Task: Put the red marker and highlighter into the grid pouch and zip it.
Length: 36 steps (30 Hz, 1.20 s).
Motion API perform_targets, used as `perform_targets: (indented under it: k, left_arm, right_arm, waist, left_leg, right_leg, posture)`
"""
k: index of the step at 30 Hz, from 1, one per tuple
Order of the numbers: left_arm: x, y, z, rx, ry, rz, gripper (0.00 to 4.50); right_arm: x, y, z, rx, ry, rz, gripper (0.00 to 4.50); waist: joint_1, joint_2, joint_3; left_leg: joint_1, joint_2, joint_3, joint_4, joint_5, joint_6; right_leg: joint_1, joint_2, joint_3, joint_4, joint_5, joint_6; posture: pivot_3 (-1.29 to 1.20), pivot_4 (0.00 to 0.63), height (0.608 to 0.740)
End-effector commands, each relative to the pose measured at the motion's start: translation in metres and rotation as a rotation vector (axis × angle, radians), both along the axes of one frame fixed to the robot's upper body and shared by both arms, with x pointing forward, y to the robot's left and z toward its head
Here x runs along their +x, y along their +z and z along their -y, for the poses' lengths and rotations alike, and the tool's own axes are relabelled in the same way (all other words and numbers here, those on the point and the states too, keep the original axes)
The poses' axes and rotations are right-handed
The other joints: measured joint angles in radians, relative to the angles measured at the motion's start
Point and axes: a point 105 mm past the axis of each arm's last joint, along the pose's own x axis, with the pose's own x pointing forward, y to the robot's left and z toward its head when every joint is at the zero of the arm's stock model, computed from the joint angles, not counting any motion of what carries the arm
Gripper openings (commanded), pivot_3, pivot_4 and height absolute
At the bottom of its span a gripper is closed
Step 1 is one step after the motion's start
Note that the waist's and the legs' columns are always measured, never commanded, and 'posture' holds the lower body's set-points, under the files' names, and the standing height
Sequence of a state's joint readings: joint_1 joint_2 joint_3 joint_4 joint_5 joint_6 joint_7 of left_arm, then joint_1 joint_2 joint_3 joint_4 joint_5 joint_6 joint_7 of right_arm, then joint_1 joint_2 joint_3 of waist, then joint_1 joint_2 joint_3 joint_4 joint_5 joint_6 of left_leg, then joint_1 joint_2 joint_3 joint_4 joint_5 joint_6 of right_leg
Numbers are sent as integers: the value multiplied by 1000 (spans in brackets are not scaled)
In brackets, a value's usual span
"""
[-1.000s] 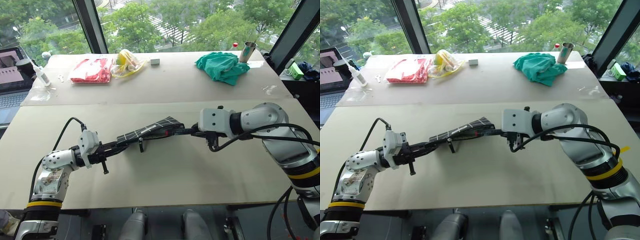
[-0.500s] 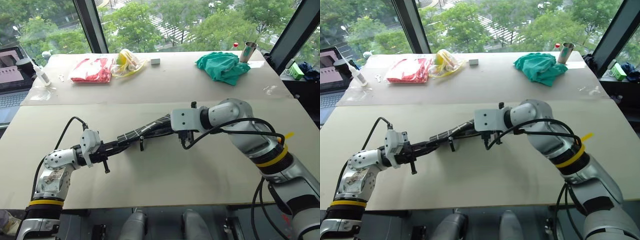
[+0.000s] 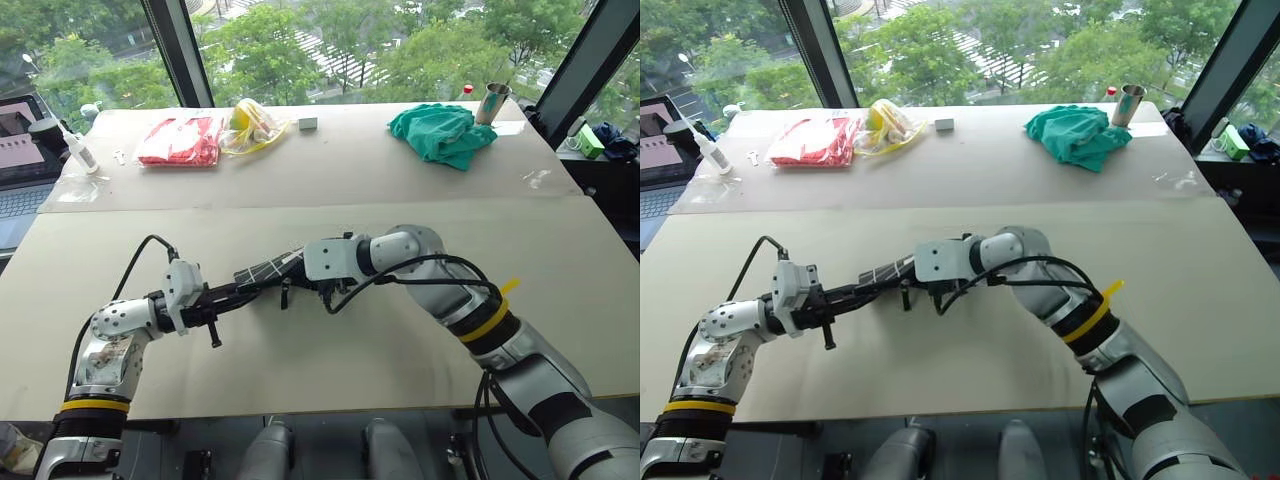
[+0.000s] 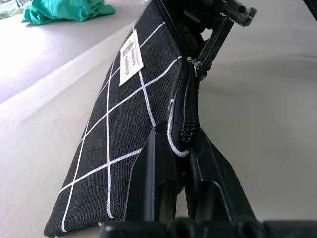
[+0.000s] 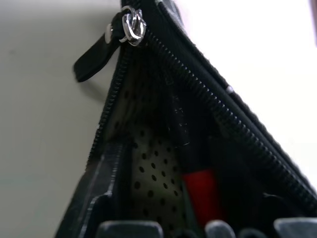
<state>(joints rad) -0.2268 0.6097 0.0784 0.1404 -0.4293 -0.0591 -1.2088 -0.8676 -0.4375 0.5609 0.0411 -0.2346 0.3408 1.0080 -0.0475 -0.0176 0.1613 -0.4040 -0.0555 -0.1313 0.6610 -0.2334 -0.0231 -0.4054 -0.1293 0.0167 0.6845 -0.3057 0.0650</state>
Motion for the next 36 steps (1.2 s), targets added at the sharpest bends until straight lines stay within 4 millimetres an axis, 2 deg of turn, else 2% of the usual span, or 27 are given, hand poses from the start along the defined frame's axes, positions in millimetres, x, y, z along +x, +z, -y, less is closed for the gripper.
perform_targets:
  k: [1, 4, 6, 8, 10, 13, 16, 18, 21, 23, 28, 36]
  left_arm:
    - [-1, 6, -3, 8, 2, 31, 0]
    - [-1, 5, -2, 8, 4, 31, 0]
    - [-2, 5, -2, 8, 6, 30, 0]
    - [-2, 5, -3, 8, 8, 30, 0]
    - [-2, 4, -3, 9, 12, 30, 0]
    - [-2, 4, -4, 10, 17, 31, 0]
    - [-3, 4, -5, 11, 19, 30, 0]
    - [-3, 4, -6, 11, 20, 29, 0]
    - [-3, 3, -5, 14, 16, 27, 0]
    - [-3, 3, -4, 17, 10, 27, 0]
    - [-1, 6, -4, 22, 9, 32, 0]
    - [0, 7, -3, 19, 8, 36, 0]
  right_arm:
    - [7, 26, 25, 113, -128, -168, 4185]
    - [3, 49, 38, 217, -144, -245, 4185]
    - [-11, 69, 55, 320, -104, -335, 4185]
    - [-24, 75, 69, 389, -82, -434, 4185]
    - [-36, 66, 84, 427, -109, -554, 4185]
    - [-53, 28, 108, 357, -218, -659, 4185]
    - [-71, -6, 110, 333, -302, -779, 4185]
    - [-77, -34, 101, 313, -362, -811, 4185]
    - [-63, -51, 79, 399, -469, -833, 4185]
    - [-54, -49, 61, 464, -501, -858, 4185]
    - [-39, -22, 12, 582, -453, -904, 4185]
    - [-37, 2, -31, 605, -374, -918, 4185]
  waist:
    - [0, 0, 0]
    - [3, 0, 0]
    - [5, 0, 0]
    - [7, 0, 0]
    - [7, 0, 0]
    - [8, -1, 0]
    - [7, -1, 0]
    - [1, -1, 0]
    - [-5, -1, -1]
    - [-8, -1, -1]
    - [1, -1, -1]
    - [0, -1, -1]
  left_leg:
    - [0, 0, 0, 0, 0, 0]
    - [0, 0, -2, 0, -1, 1]
    - [0, 0, -2, 0, -1, 2]
    - [-1, 0, -2, 0, -1, 2]
    - [-1, 0, -2, 0, -2, 3]
    - [0, 0, -2, 0, -3, 6]
    - [0, 0, 1, 0, -3, 6]
    - [0, 0, 2, 0, -3, 6]
    - [3, 1, 2, 0, -3, 6]
    - [4, 1, 1, 0, -3, 6]
    - [4, 1, -2, 0, -3, 5]
    - [3, 0, -3, -1, -3, 5]
  right_leg:
    - [0, 0, 0, 0, 0, 0]
    - [1, 0, 0, 0, 0, 0]
    - [1, 0, 0, 0, 0, 0]
    - [0, 0, 0, -1, 0, 0]
    - [1, 0, -1, -2, 0, 0]
    - [2, 0, -1, -2, 0, 0]
    - [2, 0, -1, -2, 0, 0]
    - [1, 0, 1, -1, 0, 0]
    - [2, 0, 1, 1, 0, 0]
    - [1, 0, 2, 2, 0, 0]
    - [1, 0, 3, 2, 0, 0]
    - [0, 0, 2, 2, 0, 0]
  posture:
    - [0, 150, 740]
    - [0, 150, 740]
    - [0, 150, 740]
    - [0, 150, 740]
    - [0, 150, 740]
    - [0, 150, 740]
    - [0, 150, 740]
    - [0, 150, 740]
    - [0, 150, 740]
    - [0, 150, 740]
    - [0, 150, 740]
    - [0, 150, 740]
